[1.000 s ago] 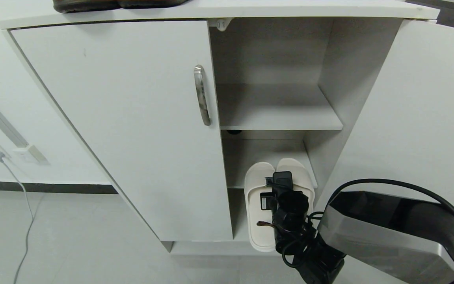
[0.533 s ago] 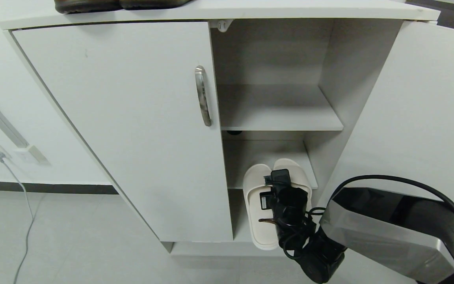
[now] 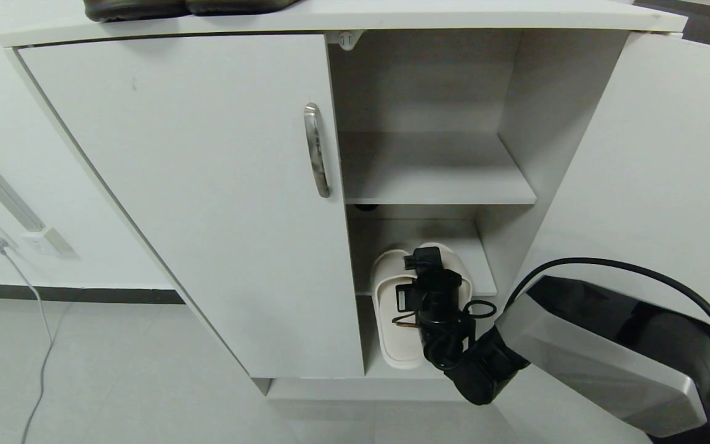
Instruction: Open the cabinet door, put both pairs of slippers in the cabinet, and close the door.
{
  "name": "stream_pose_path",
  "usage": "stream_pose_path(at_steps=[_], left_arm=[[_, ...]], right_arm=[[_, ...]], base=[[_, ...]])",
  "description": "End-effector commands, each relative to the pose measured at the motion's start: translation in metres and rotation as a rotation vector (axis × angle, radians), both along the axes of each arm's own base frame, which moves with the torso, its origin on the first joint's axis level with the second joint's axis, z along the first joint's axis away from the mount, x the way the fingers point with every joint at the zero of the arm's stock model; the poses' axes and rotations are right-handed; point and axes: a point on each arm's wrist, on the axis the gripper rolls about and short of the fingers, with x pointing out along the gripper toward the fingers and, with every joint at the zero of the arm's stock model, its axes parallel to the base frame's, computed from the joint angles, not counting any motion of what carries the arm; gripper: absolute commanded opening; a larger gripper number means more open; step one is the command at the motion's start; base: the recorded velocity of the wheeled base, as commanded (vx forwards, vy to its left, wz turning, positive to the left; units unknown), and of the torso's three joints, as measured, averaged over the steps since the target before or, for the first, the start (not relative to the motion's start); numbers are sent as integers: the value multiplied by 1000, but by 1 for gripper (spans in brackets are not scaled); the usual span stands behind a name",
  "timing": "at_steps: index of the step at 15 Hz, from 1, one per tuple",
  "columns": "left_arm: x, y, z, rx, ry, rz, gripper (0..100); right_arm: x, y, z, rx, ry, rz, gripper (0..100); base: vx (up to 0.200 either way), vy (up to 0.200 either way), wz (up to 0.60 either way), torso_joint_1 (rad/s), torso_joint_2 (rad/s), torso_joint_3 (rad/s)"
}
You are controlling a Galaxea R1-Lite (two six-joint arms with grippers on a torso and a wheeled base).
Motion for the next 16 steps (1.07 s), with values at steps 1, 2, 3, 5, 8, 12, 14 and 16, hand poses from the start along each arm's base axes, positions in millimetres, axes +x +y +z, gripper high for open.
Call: stream_pose_path(at_steps=[1, 2, 3, 5, 8, 12, 14, 16], left_arm=[[0, 0, 0, 0, 2, 0, 0], [0, 0, 0, 0, 2, 0, 0], [0, 0, 0, 0, 2, 0, 0], [0, 0, 0, 0, 2, 0, 0], [0, 0, 0, 0, 2, 1, 0], [0, 0, 0, -2, 2, 1, 0], [0, 0, 0, -2, 2, 1, 0], [0, 0, 0, -2, 2, 1, 0]], right_arm=[[15, -1, -6, 7, -5, -20, 0], [22, -1, -8, 8, -6, -31, 0], [24, -1, -7, 11, -10, -32, 0], [31, 3, -7, 11, -18, -35, 0], [45, 5, 1, 11, -20, -49, 0], [74, 1, 15, 19, -30, -96, 0], [81, 1, 21, 15, -21, -104, 0], [85, 0, 25, 12, -13, -109, 0]], base=[[0, 0, 0, 0, 0, 0], [0, 0, 0, 0, 0, 0], [0, 0, 0, 0, 0, 0], [0, 0, 0, 0, 0, 0], [0, 0, 0, 0, 0, 0], [0, 0, 0, 0, 0, 0], [0, 0, 0, 0, 0, 0], [0, 0, 0, 0, 0, 0]])
